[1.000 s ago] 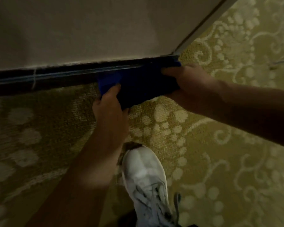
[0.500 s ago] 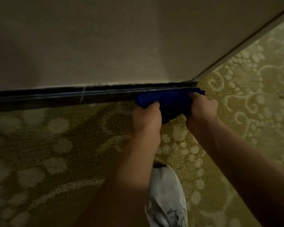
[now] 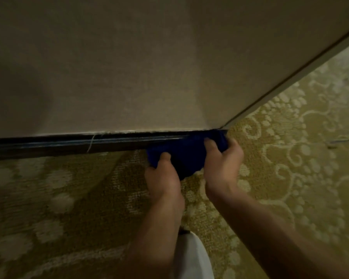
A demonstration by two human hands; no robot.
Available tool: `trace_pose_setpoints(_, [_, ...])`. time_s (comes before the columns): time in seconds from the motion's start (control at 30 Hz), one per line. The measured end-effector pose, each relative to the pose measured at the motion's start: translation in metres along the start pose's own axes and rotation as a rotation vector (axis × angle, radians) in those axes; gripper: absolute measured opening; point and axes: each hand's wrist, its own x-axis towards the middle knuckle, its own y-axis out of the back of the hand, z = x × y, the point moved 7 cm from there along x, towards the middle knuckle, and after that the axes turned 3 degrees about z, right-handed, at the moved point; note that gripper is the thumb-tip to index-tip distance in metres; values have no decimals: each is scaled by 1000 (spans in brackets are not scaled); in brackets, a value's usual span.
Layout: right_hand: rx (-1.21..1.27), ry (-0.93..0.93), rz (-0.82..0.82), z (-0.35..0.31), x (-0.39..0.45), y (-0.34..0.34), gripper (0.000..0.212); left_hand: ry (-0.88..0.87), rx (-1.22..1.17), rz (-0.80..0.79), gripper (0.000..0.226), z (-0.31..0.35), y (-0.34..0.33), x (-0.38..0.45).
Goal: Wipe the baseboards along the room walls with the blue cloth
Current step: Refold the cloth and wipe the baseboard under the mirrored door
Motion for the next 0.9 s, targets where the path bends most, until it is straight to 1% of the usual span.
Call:
trace_pose_setpoints(0.07, [16, -69, 81, 5, 17, 19, 11, -19, 52, -103, 49, -5, -13, -13])
trace_pose_setpoints(0.13, [22, -111, 150, 4, 36, 31, 10, -27, 136, -234, 45, -8, -29, -25])
trace_pose_setpoints(0.17, [7, -115, 157, 2, 42, 32, 11, -35, 154, -242, 42, -7, -32, -28])
trace_pose_setpoints(0.27, [-94, -121, 184, 0, 40, 23, 11, -64, 83, -140, 33, -1, -24, -26])
trace_pose_setpoints(0.33, [-80, -117, 161, 0, 22, 6, 11, -117, -23, -36, 26, 3, -7, -26])
trace_pose_setpoints(0.4, [6, -99, 56, 3, 1, -16, 12, -179, -160, 104, 26, 6, 15, -26])
trace_pose_setpoints(0.47, [73, -106, -69, 5, -12, -29, 12, -220, -203, 173, 35, 10, 26, -29])
trace_pose_setpoints(0.5, [94, -125, -114, 7, -13, -30, 10, -231, -179, 161, 38, 10, 27, -29])
trace_pose_setpoints(0.57, [128, -165, -115, 8, -4, -16, 5, -223, -137, 40, 38, 8, 17, -31])
trace_pose_setpoints(0.63, [145, -209, -33, 5, 11, 1, 8, -237, -54, -77, 27, 10, 5, -31])
trace_pose_setpoints(0.7, [145, -247, 37, 4, 18, 7, 8, -278, 21, -121, 24, 17, -2, -32])
trace_pose_setpoints(0.77, [133, -245, 27, 1, 9, -4, 8, -301, -1, -84, 26, 27, 1, -28])
trace_pose_setpoints(0.9, [110, -143, -124, 0, -20, -30, 8, -331, -172, 82, 20, 38, 21, -17])
